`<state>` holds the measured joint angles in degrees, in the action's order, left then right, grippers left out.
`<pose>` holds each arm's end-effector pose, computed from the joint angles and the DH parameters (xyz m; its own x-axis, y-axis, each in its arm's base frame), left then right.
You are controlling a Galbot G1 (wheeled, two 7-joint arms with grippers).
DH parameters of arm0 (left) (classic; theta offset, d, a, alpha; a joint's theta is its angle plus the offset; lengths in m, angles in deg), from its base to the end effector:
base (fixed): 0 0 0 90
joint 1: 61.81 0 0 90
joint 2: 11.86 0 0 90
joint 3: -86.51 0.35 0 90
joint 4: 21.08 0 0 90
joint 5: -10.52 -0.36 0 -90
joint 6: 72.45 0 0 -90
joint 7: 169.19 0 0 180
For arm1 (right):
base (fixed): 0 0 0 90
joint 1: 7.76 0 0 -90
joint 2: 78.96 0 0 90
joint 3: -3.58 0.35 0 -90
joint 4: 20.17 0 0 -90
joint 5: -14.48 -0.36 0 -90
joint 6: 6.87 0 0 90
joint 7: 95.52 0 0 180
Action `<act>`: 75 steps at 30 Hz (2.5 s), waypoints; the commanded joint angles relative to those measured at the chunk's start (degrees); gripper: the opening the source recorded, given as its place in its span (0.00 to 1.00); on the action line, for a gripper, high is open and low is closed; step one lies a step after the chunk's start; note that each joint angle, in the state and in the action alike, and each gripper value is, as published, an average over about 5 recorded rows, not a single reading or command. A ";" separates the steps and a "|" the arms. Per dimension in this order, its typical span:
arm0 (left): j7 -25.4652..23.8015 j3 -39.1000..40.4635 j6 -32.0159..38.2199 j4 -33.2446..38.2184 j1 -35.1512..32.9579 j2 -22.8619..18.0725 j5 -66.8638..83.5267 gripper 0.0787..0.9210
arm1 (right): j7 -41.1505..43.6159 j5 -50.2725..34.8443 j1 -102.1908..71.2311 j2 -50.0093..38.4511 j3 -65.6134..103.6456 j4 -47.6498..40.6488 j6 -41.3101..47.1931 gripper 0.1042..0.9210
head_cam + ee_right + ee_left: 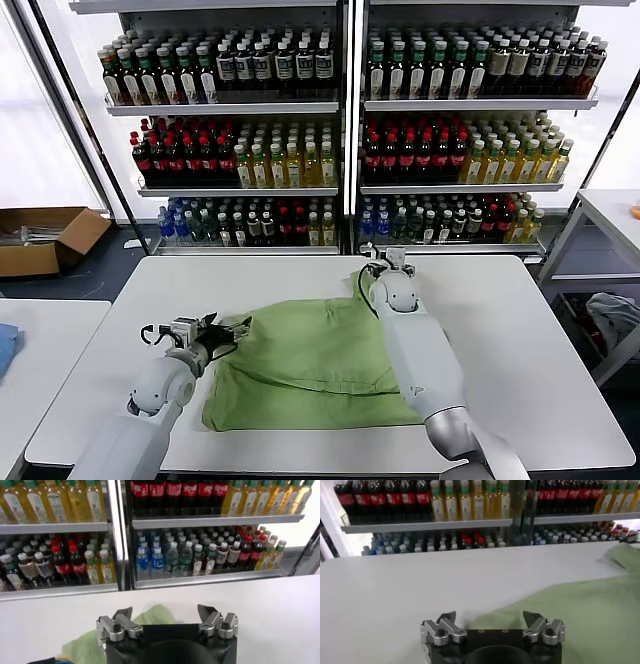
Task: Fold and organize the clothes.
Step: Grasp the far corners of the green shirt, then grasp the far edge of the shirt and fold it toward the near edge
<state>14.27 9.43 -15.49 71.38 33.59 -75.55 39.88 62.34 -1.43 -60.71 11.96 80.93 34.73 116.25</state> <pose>0.3806 0.0762 -0.3011 -0.8407 0.1518 0.5198 0.1701 0.9853 -0.0128 0.5643 0.0734 -0.2705 -0.8302 0.1386 0.5400 0.1328 0.9899 -0.0500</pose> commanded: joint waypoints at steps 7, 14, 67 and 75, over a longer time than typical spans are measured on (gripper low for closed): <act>-0.12 0.38 -0.01 -0.69 -0.08 -0.29 0.02 0.57 | 0.90 2.00 0.35 0.76 0.26 -4.53 -0.01 0.88; -0.24 0.97 -0.01 -0.79 0.00 -0.73 -0.16 0.38 | 0.83 2.26 -0.67 0.43 0.44 -3.85 0.02 0.86; -3.25 -3.85 9.28 7.58 -7.78 -0.40 -5.12 0.02 | -2.54 -5.39 -23.25 -9.41 -1.60 43.32 0.06 0.00; -3.35 -4.86 9.62 10.12 -9.98 -0.16 -5.76 0.02 | -3.05 -6.18 -33.49 -11.86 -0.26 53.45 0.05 0.00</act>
<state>10.96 5.00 -6.13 79.41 25.42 -75.71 34.59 59.76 -6.65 -82.78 2.85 79.75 73.79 116.39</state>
